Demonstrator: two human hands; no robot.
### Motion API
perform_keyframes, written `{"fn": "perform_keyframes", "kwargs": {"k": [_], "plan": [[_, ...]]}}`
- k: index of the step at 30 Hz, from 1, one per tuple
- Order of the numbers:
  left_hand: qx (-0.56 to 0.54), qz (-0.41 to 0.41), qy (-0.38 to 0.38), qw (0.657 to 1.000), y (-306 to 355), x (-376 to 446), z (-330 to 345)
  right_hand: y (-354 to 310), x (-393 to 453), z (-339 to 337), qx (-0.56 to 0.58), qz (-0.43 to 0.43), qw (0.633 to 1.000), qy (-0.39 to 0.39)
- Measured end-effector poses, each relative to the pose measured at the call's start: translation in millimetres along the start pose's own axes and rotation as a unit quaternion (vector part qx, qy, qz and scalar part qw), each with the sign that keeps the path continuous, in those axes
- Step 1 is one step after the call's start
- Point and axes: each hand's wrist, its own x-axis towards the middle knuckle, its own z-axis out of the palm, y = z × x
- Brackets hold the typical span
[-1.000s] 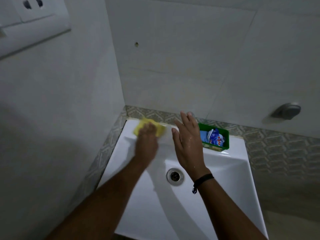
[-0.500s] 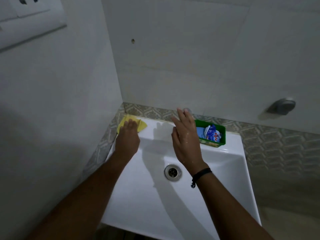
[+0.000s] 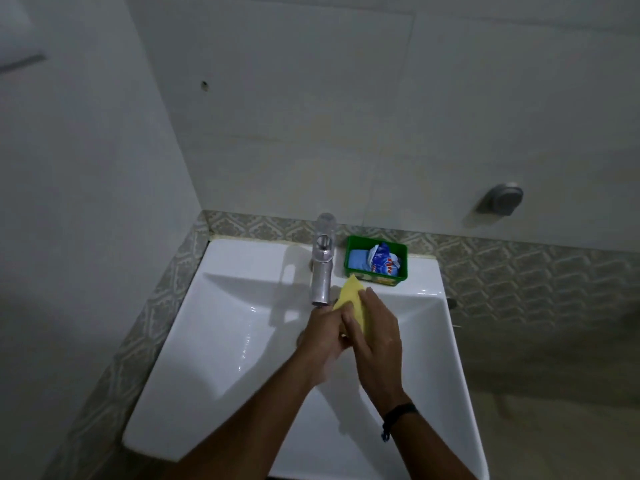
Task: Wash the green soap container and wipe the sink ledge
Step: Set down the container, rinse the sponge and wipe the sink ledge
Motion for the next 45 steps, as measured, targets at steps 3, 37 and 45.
{"fn": "perform_keyframes", "kwargs": {"k": [3, 37, 45], "plan": [[-0.015, -0.008, -0.046, 0.999, -2.9, -2.0, 13.4, 12.0, 0.5, -24.3, 0.042, 0.013, 0.999, -0.011], [0.420, 0.246, -0.080, 0.870, -20.3, 19.7, -67.9, 56.7, 103.9, 4.7, -0.271, -0.083, 0.951, -0.121], [0.473, 0.316, -0.021, 0.822, -21.1, 31.5, -127.2, 65.4, 77.8, -21.3, -0.261, -0.202, 0.934, -0.138]]}}
